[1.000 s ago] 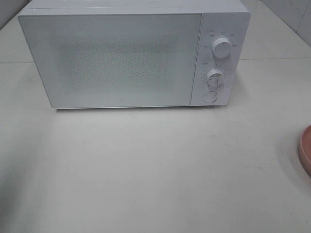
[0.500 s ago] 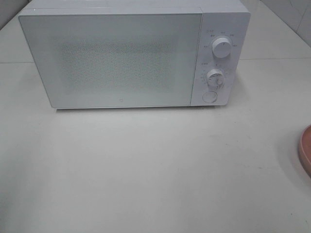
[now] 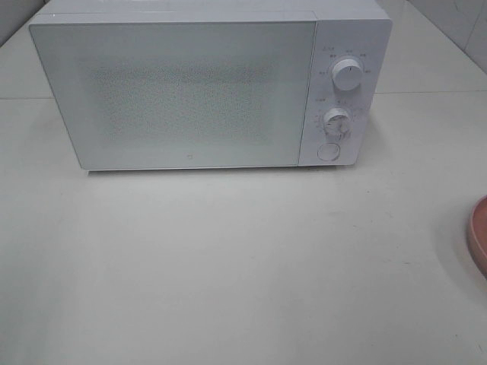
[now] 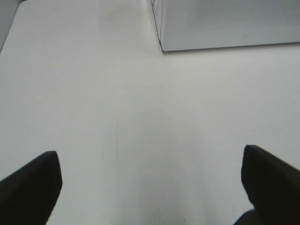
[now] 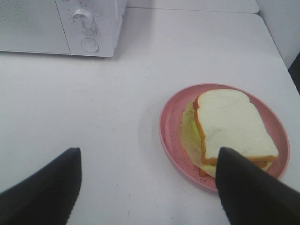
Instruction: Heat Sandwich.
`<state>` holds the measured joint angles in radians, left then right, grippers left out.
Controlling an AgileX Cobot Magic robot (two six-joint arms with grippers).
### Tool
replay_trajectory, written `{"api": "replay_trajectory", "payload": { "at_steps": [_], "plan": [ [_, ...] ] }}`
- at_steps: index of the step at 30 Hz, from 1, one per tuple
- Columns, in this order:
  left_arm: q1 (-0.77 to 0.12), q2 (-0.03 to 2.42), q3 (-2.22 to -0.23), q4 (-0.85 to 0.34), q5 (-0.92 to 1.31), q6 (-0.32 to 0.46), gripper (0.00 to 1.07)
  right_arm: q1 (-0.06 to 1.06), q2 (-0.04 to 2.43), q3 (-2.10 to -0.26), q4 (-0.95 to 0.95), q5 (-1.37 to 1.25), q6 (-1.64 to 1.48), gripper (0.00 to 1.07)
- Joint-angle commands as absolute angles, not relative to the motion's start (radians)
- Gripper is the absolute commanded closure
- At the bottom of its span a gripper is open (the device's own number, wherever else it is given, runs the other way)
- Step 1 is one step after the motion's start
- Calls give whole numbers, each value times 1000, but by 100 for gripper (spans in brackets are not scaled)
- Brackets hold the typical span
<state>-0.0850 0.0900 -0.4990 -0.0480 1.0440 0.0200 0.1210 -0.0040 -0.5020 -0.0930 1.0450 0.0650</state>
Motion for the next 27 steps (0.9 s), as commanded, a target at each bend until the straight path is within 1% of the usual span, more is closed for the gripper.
{"api": "replay_trajectory", "payload": {
  "at_steps": [1,3,5,6,7,8,9,14,27],
  "plan": [
    [-82,36,-496,-48,1036,20,9,115,-31,-505,-91,1041,54,31],
    [-82,5,-496,-48,1036,20,9,115,-31,-505,-91,1041,54,31],
    [-53,-35,-496,-47,1035,20,9,115,-31,-505,-91,1041,54,31],
    [-53,-35,-496,-47,1035,20,9,115,-31,-505,-91,1041,54,31],
    [-31,-33,-496,-48,1035,20,9,115,-31,-505,-91,1041,54,31],
    [11,-33,-496,-48,1035,20,9,115,-31,-505,-91,1041,54,31],
    [15,-33,-496,-48,1035,20,9,115,-31,-505,-91,1041,54,31],
    [-6,-33,-496,-48,1035,20,9,115,-31,-505,-91,1041,54,31],
    [-1,-31,-496,-48,1035,20,9,115,-31,-505,-91,1041,54,31]
  ]
}}
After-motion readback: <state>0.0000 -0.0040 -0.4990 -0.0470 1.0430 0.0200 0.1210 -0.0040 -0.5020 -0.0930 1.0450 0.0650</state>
